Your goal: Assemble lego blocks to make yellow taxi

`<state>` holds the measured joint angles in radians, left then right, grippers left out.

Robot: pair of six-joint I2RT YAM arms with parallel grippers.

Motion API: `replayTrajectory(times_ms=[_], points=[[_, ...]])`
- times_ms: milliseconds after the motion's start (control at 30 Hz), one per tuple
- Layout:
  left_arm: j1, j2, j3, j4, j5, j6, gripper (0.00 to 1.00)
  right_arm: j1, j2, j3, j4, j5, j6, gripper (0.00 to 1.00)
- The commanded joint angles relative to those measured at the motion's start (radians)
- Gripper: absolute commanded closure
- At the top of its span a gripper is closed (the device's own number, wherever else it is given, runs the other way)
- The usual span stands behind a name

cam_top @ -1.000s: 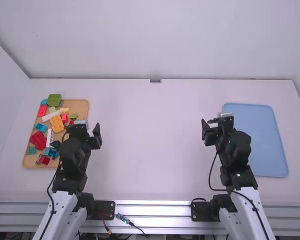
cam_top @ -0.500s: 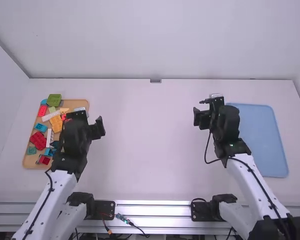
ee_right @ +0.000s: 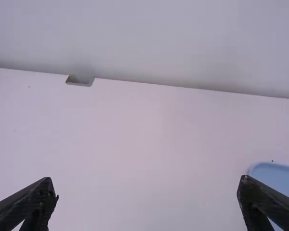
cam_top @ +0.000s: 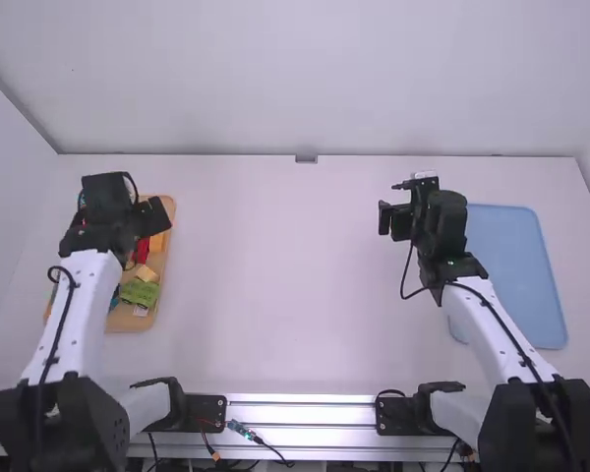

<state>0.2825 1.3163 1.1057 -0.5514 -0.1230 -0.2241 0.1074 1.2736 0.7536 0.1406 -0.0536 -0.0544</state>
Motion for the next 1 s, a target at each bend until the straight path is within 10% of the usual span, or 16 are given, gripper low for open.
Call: replayTrajectory(times_ms=[0, 433, 967], points=[[0.069, 0.085, 0.092, -0.043, 0.033, -0.003, 0.01, 0.005, 0.008, 0.04, 0.01, -0.001, 0.006, 0.01], [0.27, 0.523, 0.366, -0.217, 0.169, 0.162, 0.01, 0.003, 0.008, 0.04, 0.016, -0.001, -0.024, 0.01], [0.287, 0.59, 0.243, -0.079, 0.187, 0.233, 0.0, 0.003, 0.008, 0.04, 0.028, -0.002, -0.024, 0.01]])
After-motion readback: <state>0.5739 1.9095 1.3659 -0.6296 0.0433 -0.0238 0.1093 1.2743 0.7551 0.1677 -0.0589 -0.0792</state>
